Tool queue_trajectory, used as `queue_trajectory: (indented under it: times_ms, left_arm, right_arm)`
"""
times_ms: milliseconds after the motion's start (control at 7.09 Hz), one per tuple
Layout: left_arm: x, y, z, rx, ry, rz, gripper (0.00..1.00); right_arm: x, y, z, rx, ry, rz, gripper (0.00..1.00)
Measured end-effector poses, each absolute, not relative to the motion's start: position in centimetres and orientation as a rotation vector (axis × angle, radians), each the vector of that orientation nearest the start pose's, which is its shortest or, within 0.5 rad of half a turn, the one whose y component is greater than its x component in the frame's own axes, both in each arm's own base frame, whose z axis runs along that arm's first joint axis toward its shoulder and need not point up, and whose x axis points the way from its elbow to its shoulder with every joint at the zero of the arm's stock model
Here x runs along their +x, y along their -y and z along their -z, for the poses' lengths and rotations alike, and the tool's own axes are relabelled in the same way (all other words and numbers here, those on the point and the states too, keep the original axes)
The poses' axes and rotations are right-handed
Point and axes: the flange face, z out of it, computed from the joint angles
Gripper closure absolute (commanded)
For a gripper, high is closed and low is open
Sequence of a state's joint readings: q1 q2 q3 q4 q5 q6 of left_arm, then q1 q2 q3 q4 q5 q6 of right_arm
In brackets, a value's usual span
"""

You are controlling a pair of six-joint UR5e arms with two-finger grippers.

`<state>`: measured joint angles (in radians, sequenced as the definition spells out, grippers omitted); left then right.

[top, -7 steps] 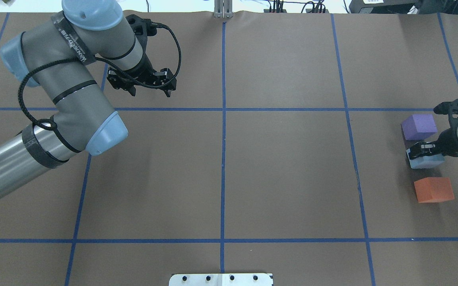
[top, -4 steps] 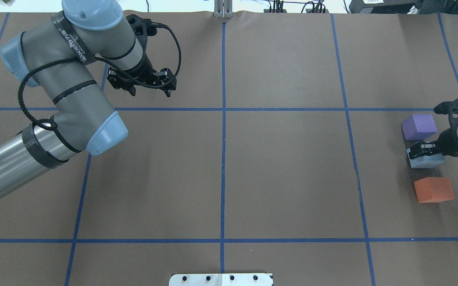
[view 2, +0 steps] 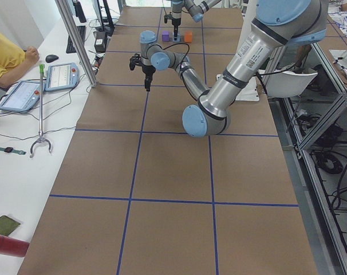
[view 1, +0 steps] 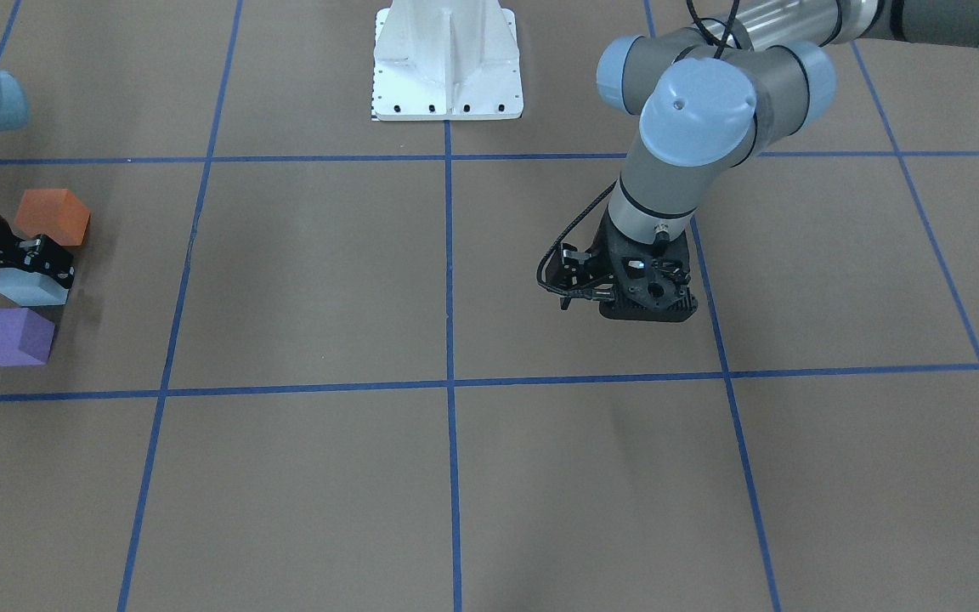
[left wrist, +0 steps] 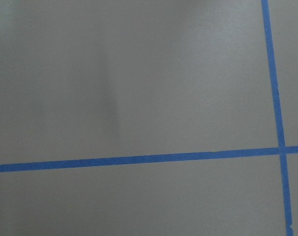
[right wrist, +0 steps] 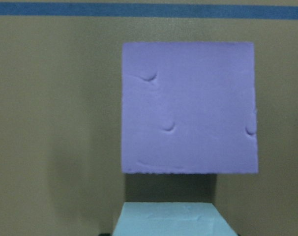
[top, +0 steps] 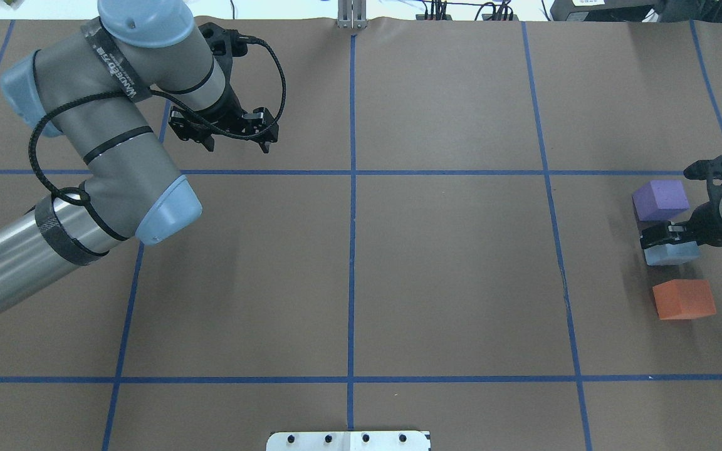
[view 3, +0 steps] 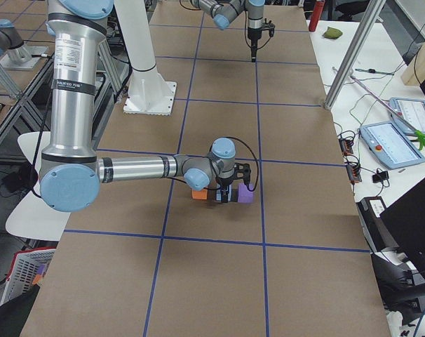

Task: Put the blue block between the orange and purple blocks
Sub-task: 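Lower the light blue cube between the purple and orange cubes, open the right gripper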

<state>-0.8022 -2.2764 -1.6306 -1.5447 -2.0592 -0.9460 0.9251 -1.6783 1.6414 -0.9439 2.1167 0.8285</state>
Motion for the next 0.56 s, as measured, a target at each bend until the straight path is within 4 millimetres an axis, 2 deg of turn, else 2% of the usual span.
queue_trajectory:
  times_ms: [282,564]
  left_arm:
    - [41.8,55.7,-21.2,0.122,-0.851,-0.014,0.0]
    - [41.8,55.7,-20.9,0.125,-0.855,-0.014,0.0]
  right_arm:
    - [-21.9,42.9,-60.8,0.082,0.786,-0.006,0.0]
    - [-20.0,42.2,-58.6,0.115,0.814,-0.011,0.0]
